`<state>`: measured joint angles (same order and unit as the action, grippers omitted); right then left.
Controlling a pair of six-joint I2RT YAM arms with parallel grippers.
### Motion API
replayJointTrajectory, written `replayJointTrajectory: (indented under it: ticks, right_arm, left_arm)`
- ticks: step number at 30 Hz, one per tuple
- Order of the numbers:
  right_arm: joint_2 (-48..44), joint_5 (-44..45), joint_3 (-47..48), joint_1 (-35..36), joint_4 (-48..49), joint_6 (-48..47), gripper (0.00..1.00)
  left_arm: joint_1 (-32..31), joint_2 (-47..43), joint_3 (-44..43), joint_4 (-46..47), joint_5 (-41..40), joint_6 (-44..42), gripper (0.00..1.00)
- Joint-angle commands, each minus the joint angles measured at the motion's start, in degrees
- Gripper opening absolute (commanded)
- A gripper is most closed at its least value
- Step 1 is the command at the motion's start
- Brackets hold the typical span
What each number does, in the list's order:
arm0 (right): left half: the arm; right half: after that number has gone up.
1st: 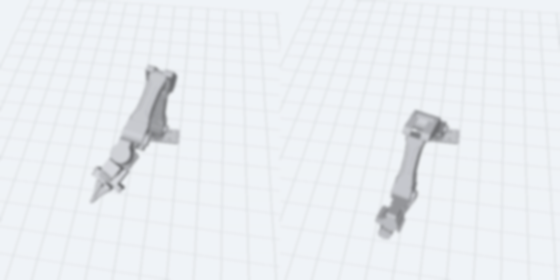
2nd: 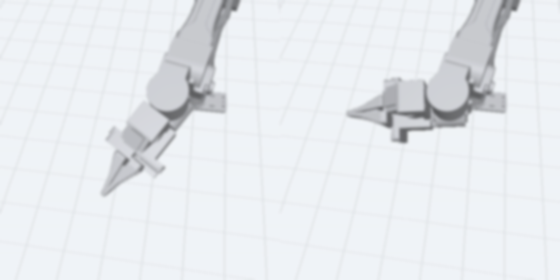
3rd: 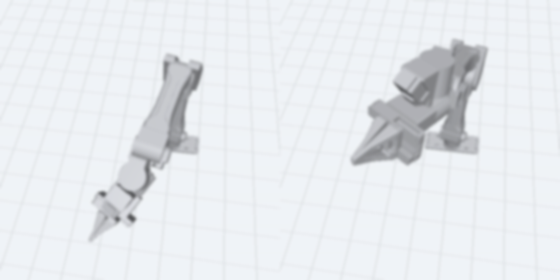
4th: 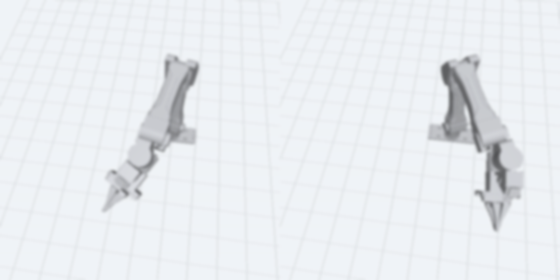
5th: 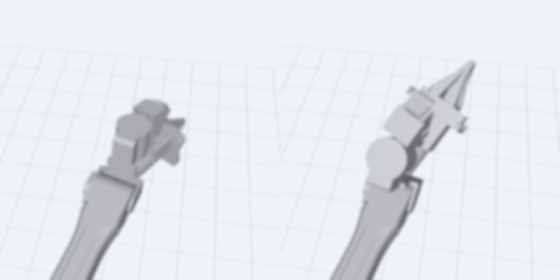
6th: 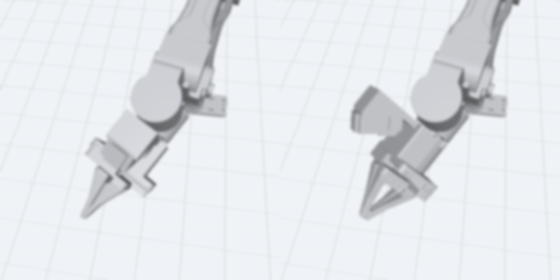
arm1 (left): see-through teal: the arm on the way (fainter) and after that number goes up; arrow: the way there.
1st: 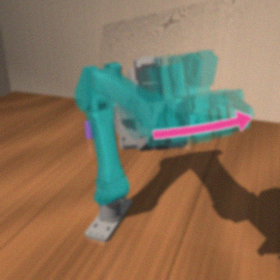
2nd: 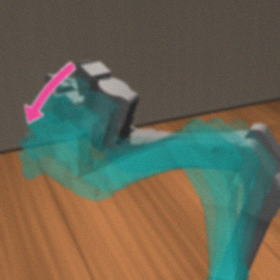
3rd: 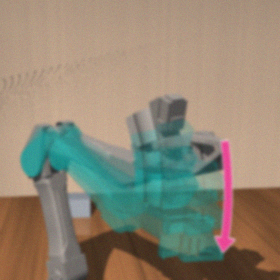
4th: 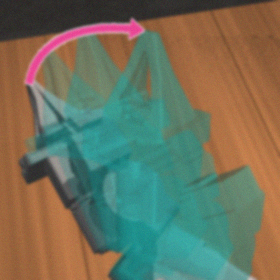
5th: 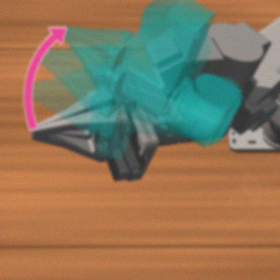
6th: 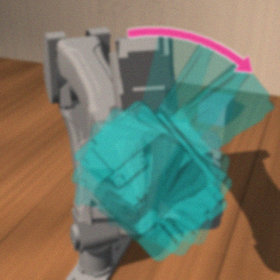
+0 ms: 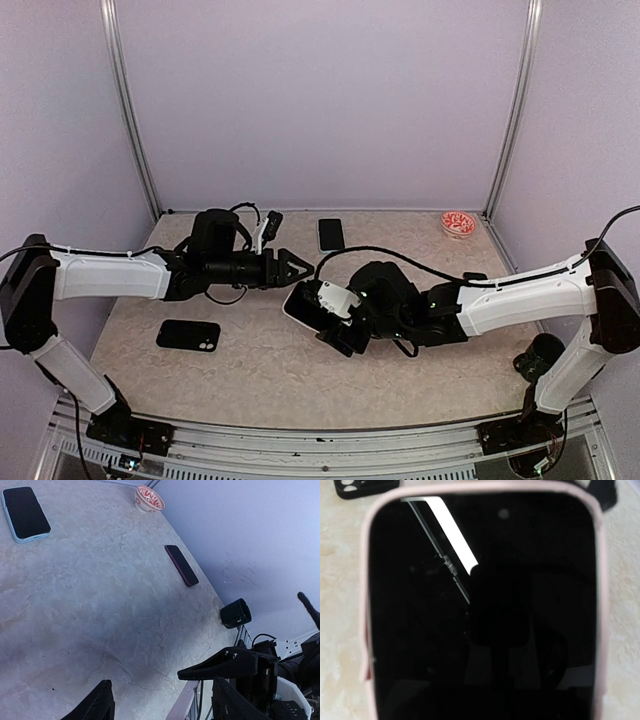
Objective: Put the phone into the phone case
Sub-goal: Press the corner of the phone case at the top right corner of the phone case.
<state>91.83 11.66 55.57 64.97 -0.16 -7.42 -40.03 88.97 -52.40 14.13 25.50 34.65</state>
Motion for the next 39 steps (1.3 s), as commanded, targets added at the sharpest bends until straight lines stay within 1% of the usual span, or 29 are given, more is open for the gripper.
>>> replayJointTrajectory:
  ticks: [1, 4, 9, 10, 13, 14, 16, 19, 22, 25, 26, 27, 30, 32, 34, 39]
  right_arm:
    - [-1.7, 1.6, 1.2, 0.5, 1.9, 0.5, 0.47]
    - [-1.6, 2.2, 1.2, 0.4, 1.8, 0.5, 0.47]
    - [-1.3, 3.1, 1.5, 0.4, 1.4, 0.8, 0.47]
    - [-1.1, 3.4, 1.7, 0.4, 1.1, 0.9, 0.47]
    - [-0.7, 4.6, 2.2, 0.4, 0.5, 1.1, 0.47]
    - [-0.6, 4.9, 2.3, 0.4, -0.1, 1.2, 0.47]
    - [-0.4, 5.1, 2.5, 0.4, -0.8, 1.3, 0.47]
    - [-0.2, 5.5, 2.8, 0.4, -1.0, 1.7, 0.47]
    - [0.5, 7.0, 3.8, 0.3, -2.2, 2.9, 0.47]
    - [1.5, 7.3, 5.3, 0.3, -3.8, 3.9, 0.47]
    - [1.8, 7.3, 5.5, 0.3, -4.1, 4.3, 0.47]
    - [2.0, 7.4, 5.9, 0.2, -4.3, 4.7, 0.47]
    - [2.1, 7.4, 6.3, 0.2, -4.2, 5.1, 0.47]
    - [1.9, 7.5, 6.4, 0.2, -4.1, 5.3, 0.46]
    - [1.7, 7.5, 6.6, 0.0, -4.2, 5.6, 0.46]
    - [1.7, 7.5, 7.3, -1.1, -4.9, 7.2, 0.42]
  left_arm:
    - [-2.3, 0.7, -1.8, -4.6, 0.7, -3.6, 0.64]
    - [-3.0, 0.3, -1.5, -5.6, 0.4, -4.1, 0.59]
    - [-3.2, 0.0, -1.4, -7.2, -0.3, -4.6, 0.37]
    - [-3.3, 0.2, -1.7, -7.9, -0.7, -4.9, 0.35]
    - [-3.6, 0.7, -2.8, -10.0, -1.8, -5.6, 0.33]
    - [-3.7, 0.9, -3.1, -10.5, -2.1, -5.8, 0.30]
    - [-3.8, 1.4, -3.7, -11.1, -2.3, -6.1, 0.22]
    - [-4.0, 2.1, -4.0, -11.1, -2.1, -6.1, 0.13]
    - [-4.2, 2.6, -4.0, -10.5, -2.3, -5.8, 0.08]
    - [-4.3, 2.5, -3.6, -9.7, -2.3, -5.5, 0.08]
    - [-4.3, 2.3, -3.3, -9.3, -2.5, -5.4, 0.10]
    - [-4.3, 2.1, -3.2, -9.1, -2.8, -5.3, 0.16]
    - [-4.0, 1.6, -2.9, -9.3, -4.1, -5.2, 0.45]
    - [-3.5, 1.0, -2.3, -9.3, -5.1, -4.9, 0.60]
    - [-2.4, -0.2, -1.1, -8.5, -6.4, -4.0, 0.66]
    - [1.6, -5.6, 3.7, -5.4, -8.3, -1.4, 0.69]
